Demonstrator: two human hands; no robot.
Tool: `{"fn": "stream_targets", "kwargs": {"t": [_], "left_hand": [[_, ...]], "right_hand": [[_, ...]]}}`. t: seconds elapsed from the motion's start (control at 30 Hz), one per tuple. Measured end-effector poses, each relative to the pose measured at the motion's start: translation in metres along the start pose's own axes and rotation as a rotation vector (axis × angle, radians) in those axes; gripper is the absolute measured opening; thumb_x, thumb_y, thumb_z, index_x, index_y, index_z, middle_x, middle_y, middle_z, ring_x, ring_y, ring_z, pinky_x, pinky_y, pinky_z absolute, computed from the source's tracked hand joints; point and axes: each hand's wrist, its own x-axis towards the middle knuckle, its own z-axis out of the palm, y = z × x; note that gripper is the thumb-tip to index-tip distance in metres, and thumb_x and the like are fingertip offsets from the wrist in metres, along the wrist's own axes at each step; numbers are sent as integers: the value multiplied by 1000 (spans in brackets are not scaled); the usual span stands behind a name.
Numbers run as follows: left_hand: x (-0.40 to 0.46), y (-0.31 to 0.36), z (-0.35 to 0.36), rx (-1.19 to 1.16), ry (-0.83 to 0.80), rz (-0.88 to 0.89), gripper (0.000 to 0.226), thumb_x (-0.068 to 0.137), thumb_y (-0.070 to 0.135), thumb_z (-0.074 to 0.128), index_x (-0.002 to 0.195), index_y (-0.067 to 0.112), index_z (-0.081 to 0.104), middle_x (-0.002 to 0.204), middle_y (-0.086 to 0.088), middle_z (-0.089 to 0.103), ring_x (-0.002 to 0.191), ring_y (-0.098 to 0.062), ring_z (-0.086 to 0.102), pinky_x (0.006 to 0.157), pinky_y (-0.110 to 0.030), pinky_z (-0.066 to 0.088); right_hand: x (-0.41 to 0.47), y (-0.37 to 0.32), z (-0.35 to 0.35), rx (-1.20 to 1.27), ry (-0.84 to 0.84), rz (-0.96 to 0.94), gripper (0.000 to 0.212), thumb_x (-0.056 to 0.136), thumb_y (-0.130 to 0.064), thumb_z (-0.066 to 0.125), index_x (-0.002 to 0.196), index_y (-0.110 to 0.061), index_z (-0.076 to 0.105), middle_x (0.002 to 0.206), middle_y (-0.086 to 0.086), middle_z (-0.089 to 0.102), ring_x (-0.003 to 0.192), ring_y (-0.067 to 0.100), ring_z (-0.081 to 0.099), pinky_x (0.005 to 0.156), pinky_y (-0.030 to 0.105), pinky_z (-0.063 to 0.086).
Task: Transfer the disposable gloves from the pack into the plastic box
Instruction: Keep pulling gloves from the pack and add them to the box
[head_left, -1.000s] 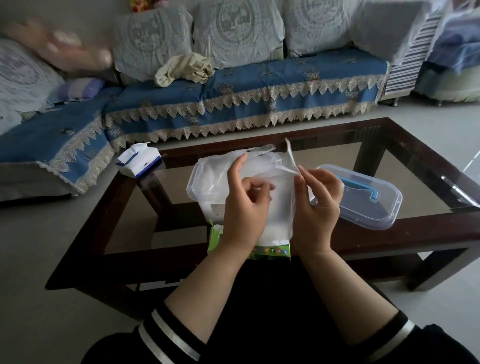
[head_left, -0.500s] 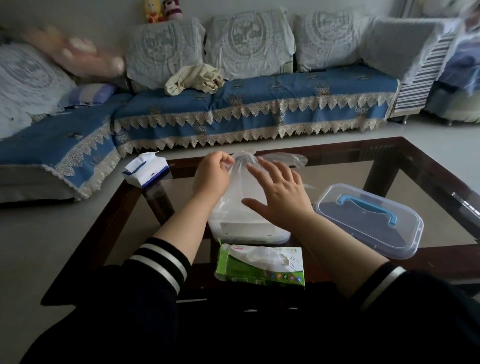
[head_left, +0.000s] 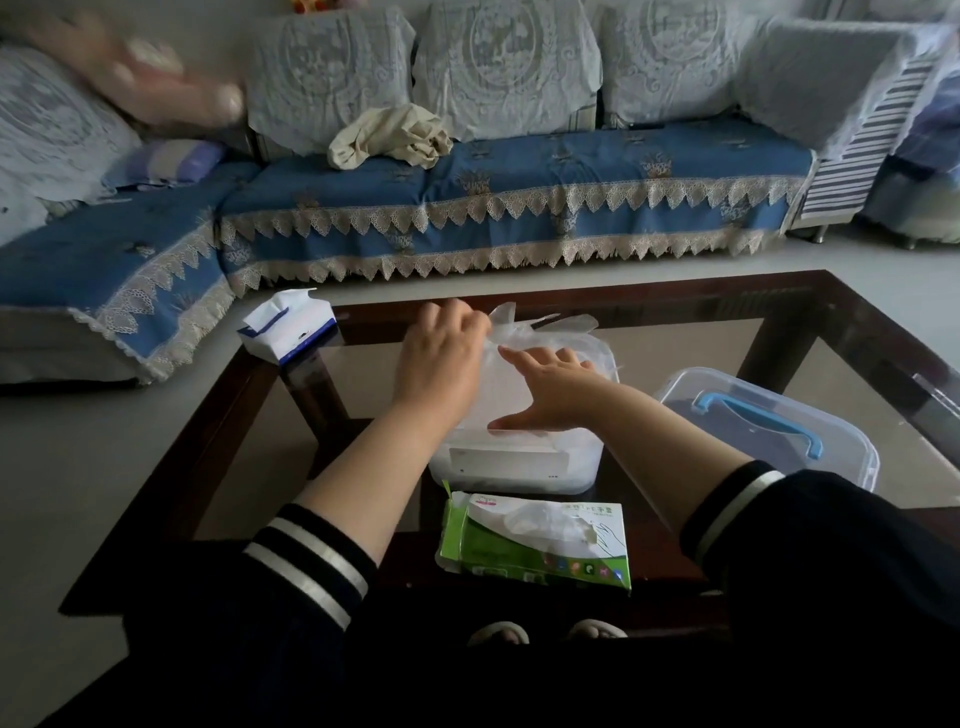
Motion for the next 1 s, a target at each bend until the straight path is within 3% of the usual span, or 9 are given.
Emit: {"fn": "stream_targets", "kwargs": {"t": [0.1,0.2,0.3,0.53,0.63,0.73,0.8,0.9,1.0], "left_hand": [[6,9,7,-107,-425,23,55,87,21,69,137,18,45,141,-4,41,124,-24,48,102,-40,41],[8,2,23,-110,-805,-91,79,86,18,69,151,20,25,156,-5,19,128,-29,45,99,-40,47],[9,1,36,-124,-989,-153,78,93,12,57,156,21,11,162,-6,5,138,-32,34,105,-42,42],[14,3,47,-2,-1111,-90,53,105,23,32,155,13,18,159,-13,20,140,-32,30,111,-41,29],[15,0,47,-30,-1093,-87,50,105,23,33,153,13,23,158,-13,24,139,-31,33,112,-42,28],[20,-1,35,-90,-1097,-141,61,96,9,52,152,16,29,154,-11,32,130,-31,45,100,-38,44],[21,0,20,-129,-1065,-181,61,94,8,60,149,15,35,144,-11,46,120,-29,54,92,-34,48],[18,2,-5,-177,-852,-150,28,97,23,58,122,12,64,120,-7,65,107,-23,61,85,-32,46],[-5,7,-28,-463,-857,-160,45,96,50,47,106,12,69,97,-2,67,91,-20,62,81,-33,46]], "right_hand": [[6,-2,1,9,-38,-5,102,73,-75,57,151,-36,5,159,4,16,142,39,16,111,56,20],[14,-3,6,112,-184,13,102,77,-64,64,152,-35,0,160,6,10,143,41,11,112,58,20],[23,-3,16,134,-311,36,97,87,-45,65,153,-32,-5,161,7,5,144,40,11,113,53,24],[33,-1,20,274,-494,140,69,100,-27,44,154,-18,1,160,11,7,146,31,13,116,42,16],[25,3,10,76,-346,140,68,95,-27,56,151,-11,21,152,13,32,138,30,34,111,38,28],[6,5,-14,-157,-186,72,64,89,-30,66,143,-10,39,139,8,50,125,27,49,103,35,39],[-7,9,-30,-117,-68,87,52,90,-29,64,138,-16,48,133,4,55,120,26,53,101,37,44],[-29,15,-45,72,175,108,28,92,-30,61,118,-18,63,114,2,66,102,22,61,91,39,51],[-64,11,-43,355,221,41,17,93,-31,59,93,-16,66,81,-4,68,73,9,65,70,25,54]]}}
